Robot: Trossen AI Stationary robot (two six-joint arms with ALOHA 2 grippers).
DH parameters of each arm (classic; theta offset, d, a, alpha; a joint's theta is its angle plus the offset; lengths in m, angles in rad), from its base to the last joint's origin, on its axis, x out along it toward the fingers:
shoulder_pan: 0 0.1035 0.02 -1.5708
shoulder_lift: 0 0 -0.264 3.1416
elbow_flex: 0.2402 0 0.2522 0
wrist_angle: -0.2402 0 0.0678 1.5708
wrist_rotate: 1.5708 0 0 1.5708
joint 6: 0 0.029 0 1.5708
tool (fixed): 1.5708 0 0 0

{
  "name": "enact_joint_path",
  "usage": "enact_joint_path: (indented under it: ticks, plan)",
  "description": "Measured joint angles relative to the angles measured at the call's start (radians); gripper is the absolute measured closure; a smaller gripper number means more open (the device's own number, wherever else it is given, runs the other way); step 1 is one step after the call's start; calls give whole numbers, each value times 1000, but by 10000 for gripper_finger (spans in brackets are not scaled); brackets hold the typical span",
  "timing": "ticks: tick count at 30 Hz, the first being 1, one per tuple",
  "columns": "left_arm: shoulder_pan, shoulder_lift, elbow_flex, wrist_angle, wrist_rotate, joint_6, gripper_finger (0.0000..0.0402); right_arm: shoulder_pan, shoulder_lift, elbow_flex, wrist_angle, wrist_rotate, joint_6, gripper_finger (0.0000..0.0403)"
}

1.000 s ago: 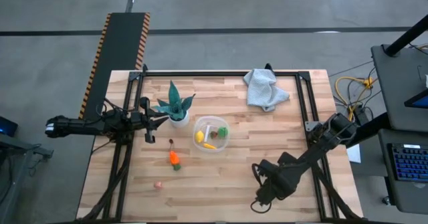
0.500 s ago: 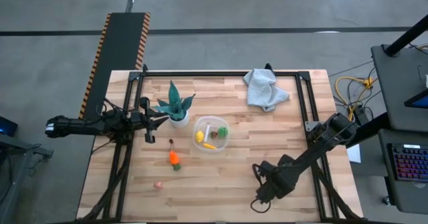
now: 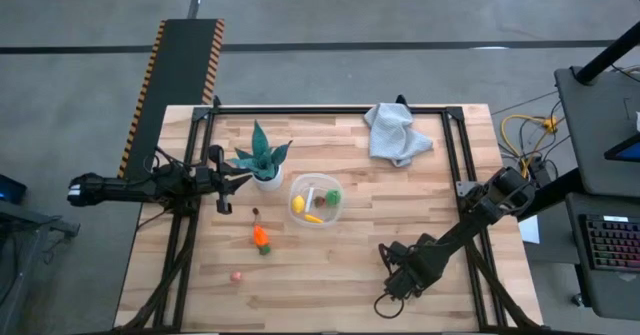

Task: Pick and placing Produce into tupperware
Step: Put the green cabbage into the container

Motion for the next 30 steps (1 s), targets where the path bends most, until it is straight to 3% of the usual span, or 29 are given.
enact_joint_path:
  ticks: [18,30]
  plan:
    - [0,1,0,-1,0,0,353,1,2,6,4,1,-16,198]
    - [0,1,0,-1,0,0,353,1,5,21,-3,6,-61,199]
